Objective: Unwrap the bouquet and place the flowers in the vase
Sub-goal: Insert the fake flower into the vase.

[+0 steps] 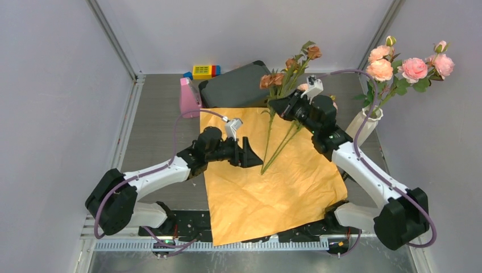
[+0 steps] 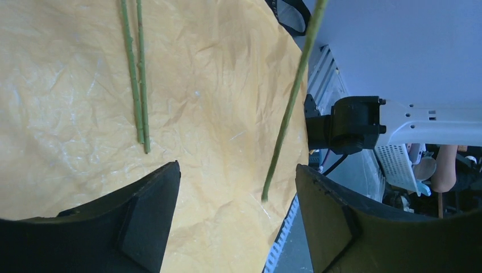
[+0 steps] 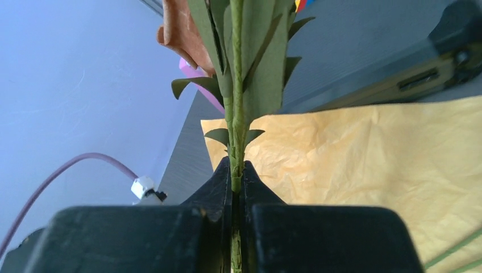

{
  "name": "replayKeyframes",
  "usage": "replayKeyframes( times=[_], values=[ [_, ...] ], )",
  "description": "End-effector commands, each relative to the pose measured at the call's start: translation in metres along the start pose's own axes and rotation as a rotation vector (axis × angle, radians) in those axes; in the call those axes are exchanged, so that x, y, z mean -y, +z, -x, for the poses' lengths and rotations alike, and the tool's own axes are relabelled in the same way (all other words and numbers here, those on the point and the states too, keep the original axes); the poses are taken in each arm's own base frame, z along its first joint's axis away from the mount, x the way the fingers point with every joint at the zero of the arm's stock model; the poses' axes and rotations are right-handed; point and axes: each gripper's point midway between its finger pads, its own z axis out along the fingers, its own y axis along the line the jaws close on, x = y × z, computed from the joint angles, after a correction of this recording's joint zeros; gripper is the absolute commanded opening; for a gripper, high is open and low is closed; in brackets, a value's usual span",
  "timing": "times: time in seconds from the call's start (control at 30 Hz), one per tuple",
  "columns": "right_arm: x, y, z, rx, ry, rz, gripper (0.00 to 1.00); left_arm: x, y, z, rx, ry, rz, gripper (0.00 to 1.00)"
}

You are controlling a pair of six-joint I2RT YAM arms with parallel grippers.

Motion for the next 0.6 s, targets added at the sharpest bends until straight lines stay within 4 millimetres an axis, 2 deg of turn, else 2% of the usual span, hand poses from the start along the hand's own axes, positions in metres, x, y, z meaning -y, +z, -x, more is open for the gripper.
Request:
replayKeyframes(
  times=[0.0,0.03,0.07,0.1,0.13,0.17,0.2,0.23,0.27,0.3,0.4,0.47,0.57],
  values=[
    [-0.008,-0.034,0.046,0.166,-0.242,-0.046,0.0,0.006,-0.022,0.035,0.015,0.08,0.013,0.77],
    [0.007,-0.041,0.052,0.186,-0.3,-0.126,0.0,0.004,-0.031,0.041,0.008,0.098,0.037,0.78],
    [0.009,-0.053,0.067,0.244,-0.327,-0.173,0.0,0.0,-0.041,0.048,0.0,0.12,0.073,0.81],
    [0.016,-0.06,0.07,0.249,-0.376,-0.217,0.0,-0.008,-0.051,0.052,-0.008,0.13,0.112,0.83],
    [0.016,-0.073,0.086,0.309,-0.397,-0.265,0.0,-0.011,-0.062,0.062,-0.001,0.152,0.14,0.87],
    [0.021,-0.08,0.091,0.314,-0.444,-0.307,0.0,-0.015,-0.072,0.07,0.002,0.165,0.165,0.88],
    [0.021,-0.092,0.107,0.367,-0.46,-0.357,0.0,-0.02,-0.084,0.078,0.01,0.17,0.19,0.88],
    [0.026,-0.099,0.111,0.359,-0.512,-0.405,0.0,-0.022,-0.096,0.087,0.022,0.18,0.207,0.88],
    [0.024,-0.112,0.131,0.405,-0.559,-0.465,0.0,-0.027,-0.108,0.096,0.037,0.194,0.235,0.88],
    [0.026,-0.119,0.137,0.408,-0.584,-0.509,0.0,-0.031,-0.121,0.102,0.046,0.201,0.263,0.89],
    [0.019,-0.15,0.179,0.494,-0.694,-0.65,0.0,-0.043,-0.157,0.127,0.129,0.238,0.346,0.93],
    [0.012,-0.163,0.201,0.541,-0.751,-0.701,0.0,-0.053,-0.17,0.137,0.182,0.255,0.415,0.96],
    [0.008,-0.18,0.234,0.602,-0.79,-0.801,0.0,-0.07,-0.18,0.144,0.224,0.275,0.477,0.96]
  ],
)
